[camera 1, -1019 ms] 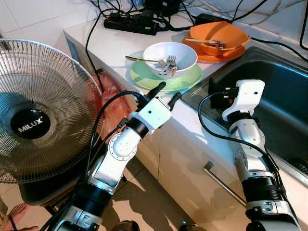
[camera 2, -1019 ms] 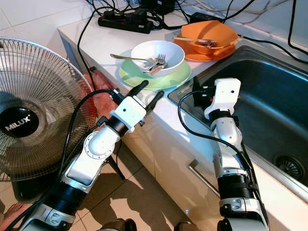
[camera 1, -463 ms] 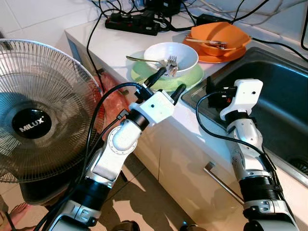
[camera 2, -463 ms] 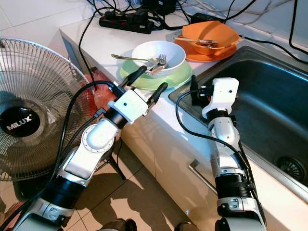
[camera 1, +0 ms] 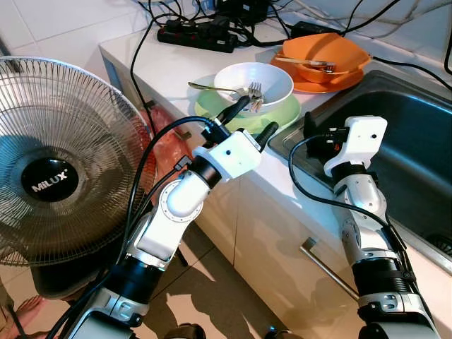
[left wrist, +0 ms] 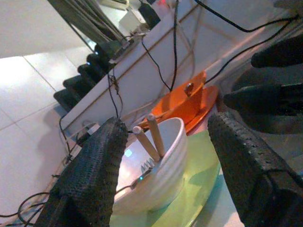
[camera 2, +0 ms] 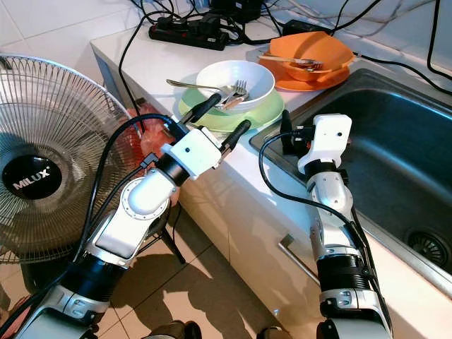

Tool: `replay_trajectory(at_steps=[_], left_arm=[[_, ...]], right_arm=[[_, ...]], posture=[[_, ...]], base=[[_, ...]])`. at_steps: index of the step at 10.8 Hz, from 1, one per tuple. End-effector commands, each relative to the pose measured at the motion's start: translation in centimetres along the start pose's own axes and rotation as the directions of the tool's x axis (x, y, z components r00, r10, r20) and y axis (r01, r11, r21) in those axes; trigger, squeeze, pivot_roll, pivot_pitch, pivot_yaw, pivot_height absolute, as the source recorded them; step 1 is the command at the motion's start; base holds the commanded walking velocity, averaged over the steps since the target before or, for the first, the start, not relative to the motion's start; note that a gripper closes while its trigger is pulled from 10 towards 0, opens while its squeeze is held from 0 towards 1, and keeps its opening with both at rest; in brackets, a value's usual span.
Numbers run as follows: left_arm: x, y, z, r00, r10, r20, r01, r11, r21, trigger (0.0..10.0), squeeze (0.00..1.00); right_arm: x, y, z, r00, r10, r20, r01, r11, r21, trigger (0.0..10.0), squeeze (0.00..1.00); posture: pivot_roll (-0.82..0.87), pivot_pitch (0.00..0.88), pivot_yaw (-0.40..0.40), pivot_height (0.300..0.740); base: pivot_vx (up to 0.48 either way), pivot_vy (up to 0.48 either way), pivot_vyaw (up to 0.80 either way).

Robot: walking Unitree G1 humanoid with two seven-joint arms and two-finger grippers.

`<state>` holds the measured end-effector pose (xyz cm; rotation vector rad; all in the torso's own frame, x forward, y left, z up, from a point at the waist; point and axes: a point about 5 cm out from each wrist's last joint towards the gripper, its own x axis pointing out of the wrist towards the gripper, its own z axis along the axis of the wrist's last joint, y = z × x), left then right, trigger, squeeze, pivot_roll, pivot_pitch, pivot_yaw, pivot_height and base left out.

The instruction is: Kitchen organization

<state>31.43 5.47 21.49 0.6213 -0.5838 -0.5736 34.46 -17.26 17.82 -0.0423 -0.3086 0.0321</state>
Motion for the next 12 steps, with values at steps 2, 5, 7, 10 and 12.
replay_trajectory(at_steps=[2, 5, 7, 10, 12], left_arm=[[0.8, 0.5, 0.1, 1.0, -0.027, 0.002, 0.027, 0.999, 0.032, 10.0, 0.0], [1.7, 0.1, -0.7, 0.998, -0.054, -0.039, 0.057, 0.996, 0.075, 8.6, 0.0], [2.1, 0.3, -0.6, 0.999, -0.042, -0.035, 0.044, 0.996, 0.083, 0.0, 0.0], [2.2, 0.4, -0.4, 0.999, -0.03, -0.013, 0.031, 0.997, 0.077, 0.0, 0.0], [2.2, 0.4, -0.2, 1.0, -0.023, -0.004, 0.024, 0.997, 0.077, 0.0, 0.0]], right_arm=[[-0.2, 0.4, -0.4, 1.0, -0.002, -0.011, 0.002, 1.0, 0.016, 10.0, 0.0], [-0.3, 0.4, -0.4, 1.0, -0.008, -0.009, 0.008, 1.0, 0.019, 10.0, 0.0], [-0.3, 0.4, -0.4, 1.0, -0.011, -0.008, 0.011, 1.0, 0.02, 10.0, 0.0], [-0.3, 0.7, -0.4, 1.0, -0.006, -0.008, 0.007, 1.0, 0.025, 10.0, 0.0], [-0.3, 0.7, -0.4, 1.0, -0.007, -0.008, 0.007, 1.0, 0.026, 10.0, 0.0]], posture=[[-0.01, 0.104, 0.069, 0.74], [-0.02, 0.106, 0.073, 0.74], [-0.02, 0.107, 0.073, 0.74], [-0.02, 0.104, 0.074, 0.74], [-0.02, 0.104, 0.073, 0.74]], base=[[0.0, 0.0, 0.0], [0.0, 0.0, 0.0], [0.0, 0.0, 0.0], [0.0, 0.0, 0.0], [0.0, 0.0, 0.0]])
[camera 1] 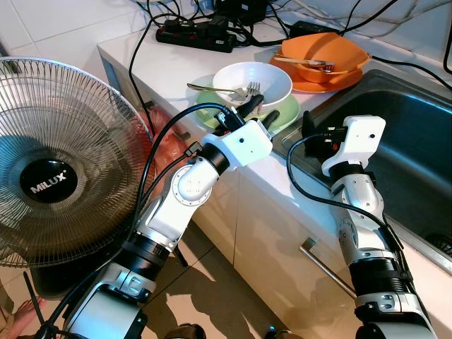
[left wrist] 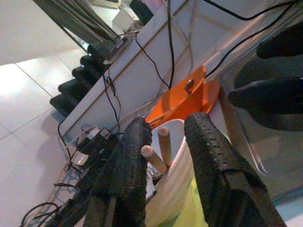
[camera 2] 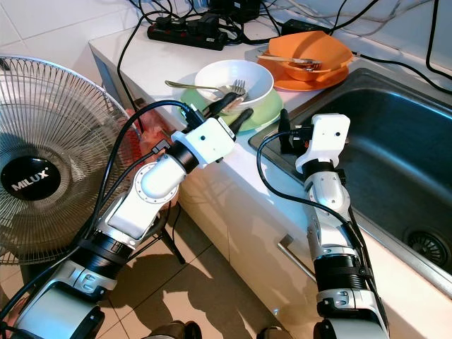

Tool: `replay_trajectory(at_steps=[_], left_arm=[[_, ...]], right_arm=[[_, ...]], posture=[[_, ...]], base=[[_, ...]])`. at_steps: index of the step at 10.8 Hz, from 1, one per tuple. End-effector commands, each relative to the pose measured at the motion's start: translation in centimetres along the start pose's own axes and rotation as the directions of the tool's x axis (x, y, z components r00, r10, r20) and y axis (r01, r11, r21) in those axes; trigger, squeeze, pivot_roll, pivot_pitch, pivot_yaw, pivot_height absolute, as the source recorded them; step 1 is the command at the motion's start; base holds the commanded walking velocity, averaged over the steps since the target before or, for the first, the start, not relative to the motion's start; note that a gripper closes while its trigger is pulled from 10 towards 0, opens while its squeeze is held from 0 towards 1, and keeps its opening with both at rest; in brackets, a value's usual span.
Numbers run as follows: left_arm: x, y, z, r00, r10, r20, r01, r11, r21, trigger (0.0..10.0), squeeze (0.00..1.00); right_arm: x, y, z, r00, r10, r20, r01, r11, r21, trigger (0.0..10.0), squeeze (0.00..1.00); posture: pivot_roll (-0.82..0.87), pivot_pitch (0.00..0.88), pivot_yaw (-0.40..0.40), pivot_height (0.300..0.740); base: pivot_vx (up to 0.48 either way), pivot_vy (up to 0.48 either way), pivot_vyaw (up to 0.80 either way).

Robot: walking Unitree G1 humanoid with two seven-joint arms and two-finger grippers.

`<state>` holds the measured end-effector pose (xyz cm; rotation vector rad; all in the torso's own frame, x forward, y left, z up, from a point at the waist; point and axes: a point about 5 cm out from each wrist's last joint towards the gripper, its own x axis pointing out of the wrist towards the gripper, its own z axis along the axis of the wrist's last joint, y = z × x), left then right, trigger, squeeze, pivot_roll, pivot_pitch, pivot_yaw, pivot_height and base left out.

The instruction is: Kitchen organization

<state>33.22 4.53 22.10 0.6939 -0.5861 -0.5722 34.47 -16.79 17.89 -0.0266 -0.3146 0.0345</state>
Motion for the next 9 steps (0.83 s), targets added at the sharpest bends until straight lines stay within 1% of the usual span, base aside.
replay_trajectory(at_steps=[1, 3, 4, 5, 6, 7, 9], left_arm=[[0.2, 0.2, 0.2, 1.0, 0.003, 0.014, -0.003, 1.0, 0.01, 0.0, 0.0], [0.3, 0.5, 0.7, 0.999, 0.021, 0.036, -0.021, 1.0, 0.012, 0.0, 0.0], [0.5, 1.1, 1.1, 0.997, 0.044, 0.058, -0.045, 0.999, 0.018, 0.0, 0.0], [0.7, 1.5, 1.5, 0.995, 0.069, 0.071, -0.071, 0.997, 0.014, 1.3, 0.0], [0.7, 2.0, 1.7, 0.992, 0.097, 0.085, -0.099, 0.995, 0.012, 9.8, 0.0], [0.8, 2.4, 2.0, 0.987, 0.122, 0.099, -0.124, 0.992, 0.006, 10.0, 0.0], [0.7, 2.8, 2.4, 0.982, 0.146, 0.122, -0.147, 0.989, 0.004, 10.0, 0.0]], right_arm=[[-0.3, 0.2, -0.5, 1.0, -0.007, -0.014, 0.007, 1.0, 0.011, 10.0, 0.0], [-0.3, 0.3, -0.5, 1.0, -0.005, -0.014, 0.005, 1.0, 0.013, 10.0, 0.0], [-0.3, 0.3, -0.5, 1.0, -0.004, -0.013, 0.004, 1.0, 0.014, 10.0, 0.0], [-0.4, 0.4, -0.5, 1.0, -0.002, -0.014, 0.003, 1.0, 0.014, 10.0, 0.0], [-0.4, 0.4, -0.5, 1.0, -0.001, -0.014, 0.002, 1.0, 0.014, 10.0, 0.0], [-0.3, 0.4, -0.5, 1.0, 0.0, -0.014, 0.0, 1.0, 0.016, 10.0, 0.0], [-0.3, 0.5, -0.5, 1.0, 0.002, -0.014, -0.001, 1.0, 0.017, 10.0, 0.0]], posture=[[-0.01, 0.104, 0.072, 0.74], [-0.01, 0.104, 0.07, 0.74], [-0.01, 0.104, 0.07, 0.74], [-0.01, 0.103, 0.068, 0.74], [-0.01, 0.103, 0.068, 0.74], [-0.01, 0.105, 0.067, 0.74], [-0.01, 0.104, 0.067, 0.74]], base=[[0.0, 0.0, 0.0], [0.0, 0.0, 0.0], [0.0, 0.0, 0.0], [0.0, 0.0, 0.0], [0.0, 0.0, 0.0], [0.0, 0.0, 0.0], [0.0, 0.0, 0.0]])
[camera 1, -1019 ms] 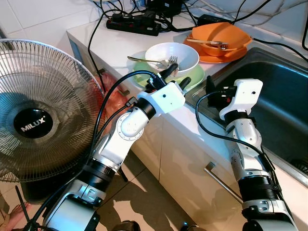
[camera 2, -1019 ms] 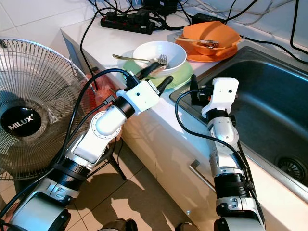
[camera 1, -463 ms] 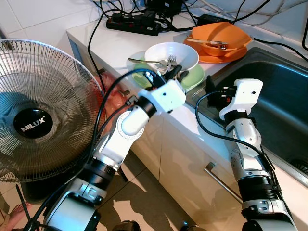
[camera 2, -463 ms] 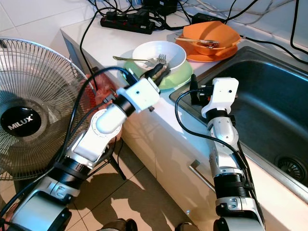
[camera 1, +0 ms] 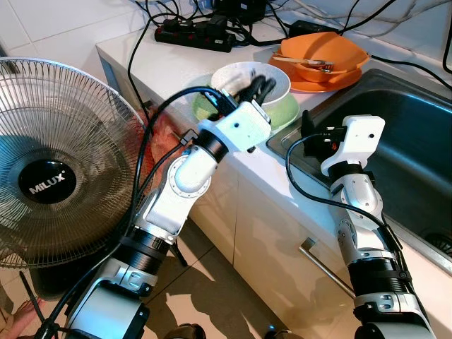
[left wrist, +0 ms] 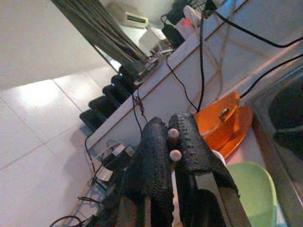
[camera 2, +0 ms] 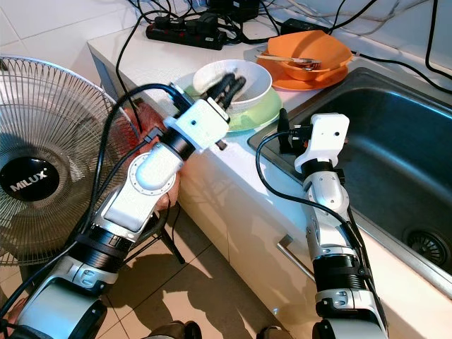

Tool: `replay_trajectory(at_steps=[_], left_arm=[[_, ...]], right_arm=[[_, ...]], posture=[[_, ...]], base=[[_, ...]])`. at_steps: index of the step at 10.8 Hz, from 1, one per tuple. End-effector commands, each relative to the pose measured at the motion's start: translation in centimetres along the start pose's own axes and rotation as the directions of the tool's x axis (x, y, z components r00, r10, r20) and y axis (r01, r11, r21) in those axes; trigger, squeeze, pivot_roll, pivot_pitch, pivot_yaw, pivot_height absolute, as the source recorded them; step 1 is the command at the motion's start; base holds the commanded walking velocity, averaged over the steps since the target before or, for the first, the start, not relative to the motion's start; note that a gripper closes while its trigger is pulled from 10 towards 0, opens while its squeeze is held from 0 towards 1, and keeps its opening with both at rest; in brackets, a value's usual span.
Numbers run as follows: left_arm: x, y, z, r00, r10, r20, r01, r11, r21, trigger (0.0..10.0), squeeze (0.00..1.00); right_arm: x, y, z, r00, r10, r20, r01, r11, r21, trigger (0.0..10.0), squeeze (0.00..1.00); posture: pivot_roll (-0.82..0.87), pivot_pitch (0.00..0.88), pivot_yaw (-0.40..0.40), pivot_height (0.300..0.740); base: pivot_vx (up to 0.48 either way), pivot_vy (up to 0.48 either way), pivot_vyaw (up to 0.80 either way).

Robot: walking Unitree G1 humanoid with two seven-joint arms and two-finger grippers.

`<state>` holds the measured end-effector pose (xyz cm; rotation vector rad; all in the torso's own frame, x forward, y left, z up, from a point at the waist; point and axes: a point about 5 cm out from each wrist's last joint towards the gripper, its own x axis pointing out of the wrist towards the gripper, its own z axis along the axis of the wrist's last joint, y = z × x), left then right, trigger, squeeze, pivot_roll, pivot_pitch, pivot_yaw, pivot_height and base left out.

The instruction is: Kitchen organization

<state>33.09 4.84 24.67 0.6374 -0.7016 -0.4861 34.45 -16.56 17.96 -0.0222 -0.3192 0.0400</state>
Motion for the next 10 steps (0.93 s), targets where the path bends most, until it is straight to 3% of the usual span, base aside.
replay_trajectory(at_steps=[1, 2, 4, 7, 8, 10], left_arm=[[0.5, 0.7, 0.9, 0.999, 0.028, 0.046, -0.028, 1.0, -0.002, 10.0, 0.0], [0.5, 0.7, 1.0, 0.998, 0.03, 0.052, -0.03, 1.0, -0.006, 10.0, 0.0], [1.0, 2.4, 2.3, 0.982, 0.158, 0.099, -0.141, 0.976, -0.165, 10.0, 0.0], [1.8, 4.7, 4.2, 0.956, 0.248, 0.154, -0.181, 0.918, -0.354, 10.0, 0.0], [2.0, 4.8, 4.5, 0.957, 0.241, 0.162, -0.157, 0.899, -0.408, 10.0, 0.0], [2.4, 3.3, 5.0, 0.975, 0.12, 0.187, -0.009, 0.862, -0.506, 10.0, 0.0]], right_arm=[[-0.3, 0.3, -0.6, 1.0, 0.0, -0.018, 0.0, 1.0, 0.013, 10.0, 0.0], [-0.3, 0.3, -0.6, 1.0, 0.0, -0.017, 0.0, 1.0, 0.013, 10.0, 0.0], [-0.2, 0.4, -0.5, 1.0, 0.002, -0.012, -0.001, 1.0, 0.016, 10.0, 0.0], [-0.2, 0.0, -0.2, 1.0, -0.009, 0.0, 0.009, 1.0, 0.02, 10.0, 0.0], [-0.2, -0.1, -0.2, 1.0, -0.015, 0.002, 0.015, 1.0, 0.019, 10.0, 0.0], [-0.2, -0.3, 0.1, 1.0, -0.024, 0.021, 0.024, 1.0, -0.01, 10.0, 0.0]], posture=[[-0.01, 0.103, 0.067, 0.74], [-0.01, 0.103, 0.067, 0.74], [-0.01, 0.103, 0.067, 0.74], [-0.01, 0.096, 0.065, 0.74], [-0.01, 0.096, 0.065, 0.74], [-0.01, 0.096, 0.065, 0.74]], base=[[0.0, 0.0, 0.0], [0.0, 0.0, 0.0], [0.0, 0.0, 0.0], [0.0, 0.0, 0.0], [0.0, 0.0, 0.0], [0.0, 0.0, 0.0]])
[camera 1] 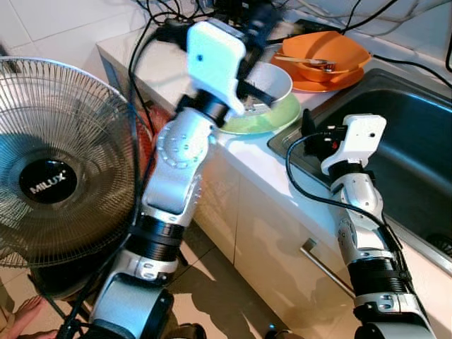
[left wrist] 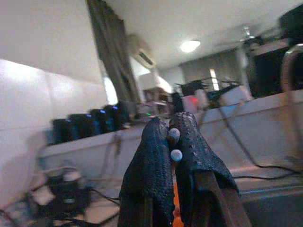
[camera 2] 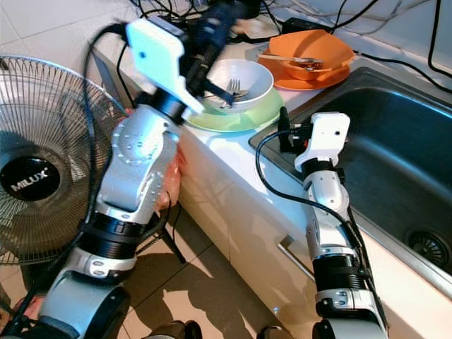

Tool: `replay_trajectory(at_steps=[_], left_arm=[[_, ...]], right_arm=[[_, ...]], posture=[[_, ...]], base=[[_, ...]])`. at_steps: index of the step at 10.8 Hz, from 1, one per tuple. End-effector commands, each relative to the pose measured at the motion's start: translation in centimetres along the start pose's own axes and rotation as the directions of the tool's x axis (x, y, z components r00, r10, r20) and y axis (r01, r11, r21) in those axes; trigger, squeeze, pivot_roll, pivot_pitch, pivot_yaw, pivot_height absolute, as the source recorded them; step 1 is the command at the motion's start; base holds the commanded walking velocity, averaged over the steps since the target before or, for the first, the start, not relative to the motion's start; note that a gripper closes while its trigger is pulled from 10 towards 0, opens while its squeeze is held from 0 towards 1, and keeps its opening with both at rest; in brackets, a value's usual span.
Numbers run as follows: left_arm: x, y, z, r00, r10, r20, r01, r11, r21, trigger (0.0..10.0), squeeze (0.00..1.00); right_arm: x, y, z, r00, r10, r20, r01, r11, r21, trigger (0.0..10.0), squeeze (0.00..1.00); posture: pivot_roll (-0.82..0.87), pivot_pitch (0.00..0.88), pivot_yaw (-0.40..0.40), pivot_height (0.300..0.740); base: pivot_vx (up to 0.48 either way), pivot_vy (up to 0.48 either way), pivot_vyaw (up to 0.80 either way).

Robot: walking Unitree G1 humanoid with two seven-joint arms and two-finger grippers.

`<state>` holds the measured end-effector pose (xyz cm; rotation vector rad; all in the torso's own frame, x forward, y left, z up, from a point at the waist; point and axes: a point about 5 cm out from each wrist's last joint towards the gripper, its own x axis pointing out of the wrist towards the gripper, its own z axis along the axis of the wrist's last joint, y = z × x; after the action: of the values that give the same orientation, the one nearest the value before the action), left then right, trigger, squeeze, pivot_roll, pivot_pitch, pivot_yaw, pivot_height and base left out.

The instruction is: Kitchen organization

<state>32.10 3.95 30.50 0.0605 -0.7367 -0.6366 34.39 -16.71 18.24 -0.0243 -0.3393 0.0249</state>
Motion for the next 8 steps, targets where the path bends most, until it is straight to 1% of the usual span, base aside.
replay_trajectory(at_steps=[1, 2, 3, 6, 7, 8], left_arm=[[0.0, -0.8, 0.2, 0.999, -0.055, 0.001, 0.055, 0.998, -0.037, 10.0, 0.0], [-0.1, -0.9, 0.1, 0.999, -0.051, -0.003, 0.05, 0.992, -0.112, 10.0, 0.0], [-0.1, -0.5, 0.1, 1.0, -0.031, -0.005, 0.03, 0.988, -0.148, 10.0, 0.0], [-0.2, -0.2, 0.2, 1.0, -0.027, -0.015, 0.024, 0.98, -0.199, 10.0, 0.0], [-0.4, -0.3, -0.1, 1.0, -0.019, -0.022, 0.013, 0.97, -0.245, 10.0, 0.0], [-0.5, -0.4, -0.3, 0.999, -0.024, -0.032, 0.013, 0.951, -0.31, 10.0, 0.0]], right_arm=[[-0.2, -0.4, 0.0, 1.0, -0.023, 0.01, 0.023, 1.0, 0.005, 10.0, 0.0], [0.0, -0.8, 0.3, 0.999, -0.036, 0.021, 0.035, 0.999, 0.016, 10.0, 0.0], [0.2, -0.9, 0.6, 0.999, -0.039, 0.028, 0.039, 0.999, 0.016, 10.0, 0.0], [0.2, -1.2, 0.8, 0.998, -0.054, 0.038, 0.055, 0.998, -0.017, 10.0, 0.0], [0.3, -1.3, 1.0, 0.997, -0.059, 0.047, 0.06, 0.998, -0.023, 10.0, 0.0], [0.5, -1.2, 1.4, 0.997, -0.054, 0.062, 0.056, 0.998, -0.028, 10.0, 0.0]], posture=[[-0.01, 0.096, 0.065, 0.74], [-0.02, 0.102, 0.066, 0.74], [-0.02, 0.103, 0.065, 0.74], [-0.02, 0.104, 0.063, 0.74], [-0.02, 0.104, 0.063, 0.74], [-0.02, 0.104, 0.063, 0.74]], base=[[0.0, 0.0, 0.0], [0.0, 0.0, 0.0], [0.0, 0.0, 0.0], [0.0, 0.0, 0.0], [0.0, 0.0, 0.0], [0.0, 0.0, 0.0]])
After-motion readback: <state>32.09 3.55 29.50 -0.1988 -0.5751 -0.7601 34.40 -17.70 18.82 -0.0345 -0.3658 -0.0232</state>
